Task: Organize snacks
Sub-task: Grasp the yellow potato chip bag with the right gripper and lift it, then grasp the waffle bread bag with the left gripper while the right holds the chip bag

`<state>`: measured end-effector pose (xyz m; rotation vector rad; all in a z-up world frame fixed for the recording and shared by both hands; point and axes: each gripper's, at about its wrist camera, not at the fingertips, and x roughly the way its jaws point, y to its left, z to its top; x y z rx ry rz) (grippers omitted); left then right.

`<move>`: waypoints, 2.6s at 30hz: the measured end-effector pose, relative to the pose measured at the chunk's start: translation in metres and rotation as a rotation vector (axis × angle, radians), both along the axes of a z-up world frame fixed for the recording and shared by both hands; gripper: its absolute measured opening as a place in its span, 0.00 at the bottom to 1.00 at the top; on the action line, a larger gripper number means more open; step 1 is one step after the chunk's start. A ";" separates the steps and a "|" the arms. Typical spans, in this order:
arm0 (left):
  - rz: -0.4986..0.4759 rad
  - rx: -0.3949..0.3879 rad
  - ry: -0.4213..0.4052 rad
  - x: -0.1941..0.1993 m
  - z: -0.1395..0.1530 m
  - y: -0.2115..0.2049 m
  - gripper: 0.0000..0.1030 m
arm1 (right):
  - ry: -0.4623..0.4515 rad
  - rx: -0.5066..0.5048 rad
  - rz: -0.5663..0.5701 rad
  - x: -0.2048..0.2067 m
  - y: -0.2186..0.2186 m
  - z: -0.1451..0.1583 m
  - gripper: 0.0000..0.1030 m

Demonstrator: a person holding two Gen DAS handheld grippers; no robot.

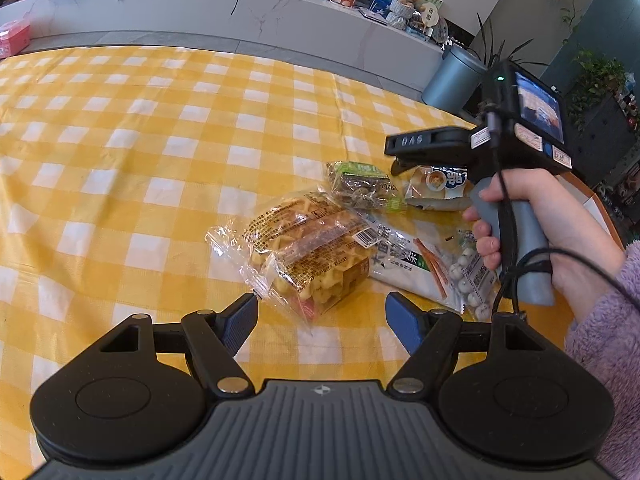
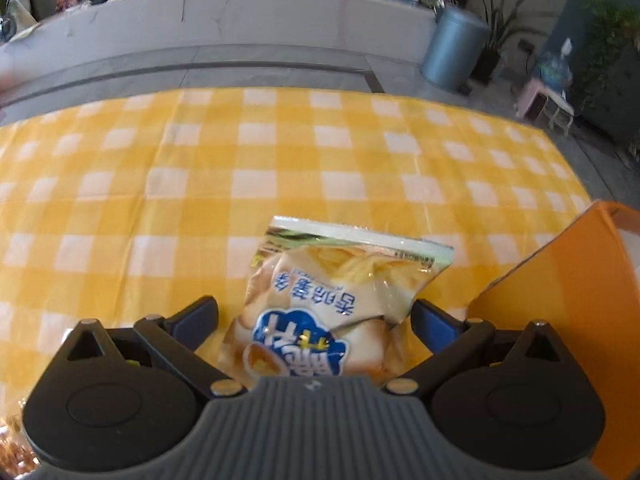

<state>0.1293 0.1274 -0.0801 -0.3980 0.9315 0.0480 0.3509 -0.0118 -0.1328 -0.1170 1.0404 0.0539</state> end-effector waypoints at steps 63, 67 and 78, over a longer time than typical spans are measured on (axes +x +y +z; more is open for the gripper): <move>-0.280 0.398 -0.040 0.062 -0.027 -0.038 0.97 | -0.121 0.306 0.190 -0.234 -0.095 0.026 0.62; -0.271 0.354 -0.062 0.066 -0.030 -0.028 0.99 | -0.115 0.305 0.193 -0.235 -0.095 0.025 0.62; -0.284 0.239 -0.125 0.070 -0.044 -0.004 1.00 | -0.113 0.285 0.199 -0.236 -0.092 0.023 0.63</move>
